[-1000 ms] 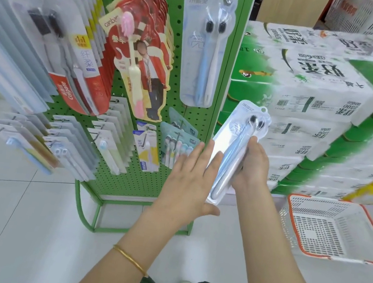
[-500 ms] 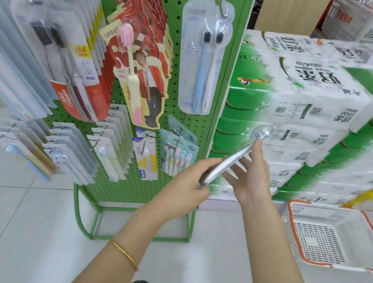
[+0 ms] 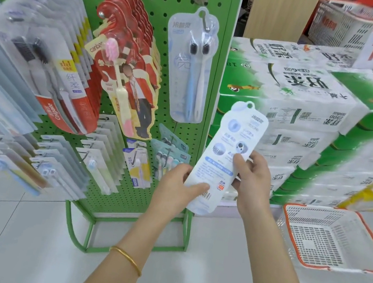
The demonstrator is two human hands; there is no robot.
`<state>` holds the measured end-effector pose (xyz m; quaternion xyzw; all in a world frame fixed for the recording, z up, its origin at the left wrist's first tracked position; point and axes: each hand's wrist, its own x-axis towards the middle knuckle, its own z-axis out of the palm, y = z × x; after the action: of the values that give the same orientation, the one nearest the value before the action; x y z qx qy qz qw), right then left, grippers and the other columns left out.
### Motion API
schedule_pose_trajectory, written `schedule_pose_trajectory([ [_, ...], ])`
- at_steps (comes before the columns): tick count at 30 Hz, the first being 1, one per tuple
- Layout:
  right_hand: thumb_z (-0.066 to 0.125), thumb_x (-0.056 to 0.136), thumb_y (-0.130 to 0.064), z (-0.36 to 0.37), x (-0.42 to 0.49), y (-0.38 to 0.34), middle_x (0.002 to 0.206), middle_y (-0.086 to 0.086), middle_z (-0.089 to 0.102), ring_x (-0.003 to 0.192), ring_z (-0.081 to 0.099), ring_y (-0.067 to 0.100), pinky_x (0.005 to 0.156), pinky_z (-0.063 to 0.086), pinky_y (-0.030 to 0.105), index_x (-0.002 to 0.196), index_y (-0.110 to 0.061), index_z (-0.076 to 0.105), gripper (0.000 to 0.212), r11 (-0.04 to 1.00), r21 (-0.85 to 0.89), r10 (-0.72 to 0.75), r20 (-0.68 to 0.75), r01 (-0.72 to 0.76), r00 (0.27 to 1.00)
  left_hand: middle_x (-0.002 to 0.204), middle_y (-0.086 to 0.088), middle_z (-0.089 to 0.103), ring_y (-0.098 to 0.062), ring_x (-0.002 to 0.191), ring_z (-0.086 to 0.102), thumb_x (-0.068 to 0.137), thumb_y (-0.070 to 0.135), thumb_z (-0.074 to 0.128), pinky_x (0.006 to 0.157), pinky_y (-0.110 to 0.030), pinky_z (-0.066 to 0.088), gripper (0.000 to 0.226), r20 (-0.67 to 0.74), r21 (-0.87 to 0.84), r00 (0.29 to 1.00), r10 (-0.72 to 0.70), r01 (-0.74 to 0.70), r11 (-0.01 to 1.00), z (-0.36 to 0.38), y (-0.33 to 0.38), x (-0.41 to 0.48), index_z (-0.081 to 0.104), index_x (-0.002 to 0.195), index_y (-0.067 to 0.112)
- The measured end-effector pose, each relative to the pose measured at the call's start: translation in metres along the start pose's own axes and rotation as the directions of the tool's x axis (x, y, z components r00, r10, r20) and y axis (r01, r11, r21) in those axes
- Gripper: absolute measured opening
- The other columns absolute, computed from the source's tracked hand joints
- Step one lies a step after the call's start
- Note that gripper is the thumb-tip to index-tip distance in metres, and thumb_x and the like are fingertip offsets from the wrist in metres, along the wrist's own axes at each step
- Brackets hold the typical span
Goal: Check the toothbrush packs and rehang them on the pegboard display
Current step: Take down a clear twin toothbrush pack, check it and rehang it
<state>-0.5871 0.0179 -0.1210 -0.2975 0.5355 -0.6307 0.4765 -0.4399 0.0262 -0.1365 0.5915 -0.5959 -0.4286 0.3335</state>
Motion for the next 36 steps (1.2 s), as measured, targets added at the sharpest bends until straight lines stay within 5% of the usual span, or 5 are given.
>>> schedule_pose_trajectory([
  [14, 0.064, 0.078, -0.021, -0.034, 0.003, -0.006, 0.092, 0.011, 0.066, 0.08, 0.063, 0.025, 0.062, 0.052, 0.035, 0.098, -0.013, 0.06, 0.022, 0.996, -0.04, -0.063, 0.342, 0.082, 0.938, 0.093, 0.008, 0.063, -0.008, 0.083, 0.062, 0.09, 0.021, 0.064, 0.07, -0.022, 0.05, 0.013, -0.228, -0.248, 0.952, 0.205, -0.26, 0.933, 0.007, 0.083, 0.037, 0.053, 0.097, 0.023],
  [21, 0.053, 0.088, -0.018, -0.045, 0.02, -0.011, 0.087, 0.005, 0.071, 0.076, 0.063, 0.02, 0.06, 0.052, 0.025, 0.1, -0.005, 0.058, 0.019, 0.999, 0.031, 0.002, 0.489, -0.019, 0.872, 0.108, -0.005, 0.067, -0.021, 0.098, 0.066, 0.097, 0.022, 0.053, 0.074, -0.034, 0.056, 0.022, -0.169, -0.387, 0.978, 0.118, -0.176, 0.905, 0.013, 0.088, 0.037, 0.056, 0.117, 0.016],
  [25, 0.068, 0.076, -0.057, -0.034, 0.024, -0.008, 0.132, 0.016, 0.056, 0.121, 0.054, 0.033, 0.098, 0.048, 0.046, 0.135, -0.005, 0.043, 0.083, 0.993, -0.006, 0.093, 0.683, -0.122, 0.724, 0.105, -0.004, 0.067, -0.013, 0.091, 0.066, 0.1, 0.017, 0.046, 0.072, -0.028, 0.053, 0.017, -0.083, -0.589, 0.989, 0.12, -0.146, 0.795, 0.008, 0.098, 0.031, 0.055, 0.114, 0.014],
  [29, 0.071, 0.073, -0.055, -0.014, 0.022, -0.014, 0.133, 0.01, 0.055, 0.123, 0.052, 0.03, 0.103, 0.042, 0.05, 0.136, -0.012, 0.047, 0.079, 0.985, 0.004, 0.088, 0.849, -0.173, 0.521, 0.095, 0.003, 0.067, -0.012, 0.088, 0.063, 0.1, 0.016, 0.042, 0.081, -0.028, 0.052, 0.021, -0.086, -0.665, 0.986, 0.143, -0.164, 0.729, -0.001, 0.111, 0.023, 0.055, 0.115, 0.012],
  [36, 0.074, 0.047, -0.041, 0.024, 0.012, -0.047, 0.095, -0.009, 0.058, 0.078, 0.059, -0.003, 0.067, 0.046, 0.016, 0.099, -0.031, 0.045, 0.06, 0.915, -0.281, -0.114, 0.512, 0.291, 0.851, 0.114, -0.004, 0.065, -0.022, 0.102, 0.063, 0.094, 0.047, 0.046, 0.092, -0.041, 0.05, 0.037, -0.317, -0.467, 0.932, 0.177, -0.316, 0.826, -0.024, 0.124, 0.01, 0.062, 0.114, 0.021],
])
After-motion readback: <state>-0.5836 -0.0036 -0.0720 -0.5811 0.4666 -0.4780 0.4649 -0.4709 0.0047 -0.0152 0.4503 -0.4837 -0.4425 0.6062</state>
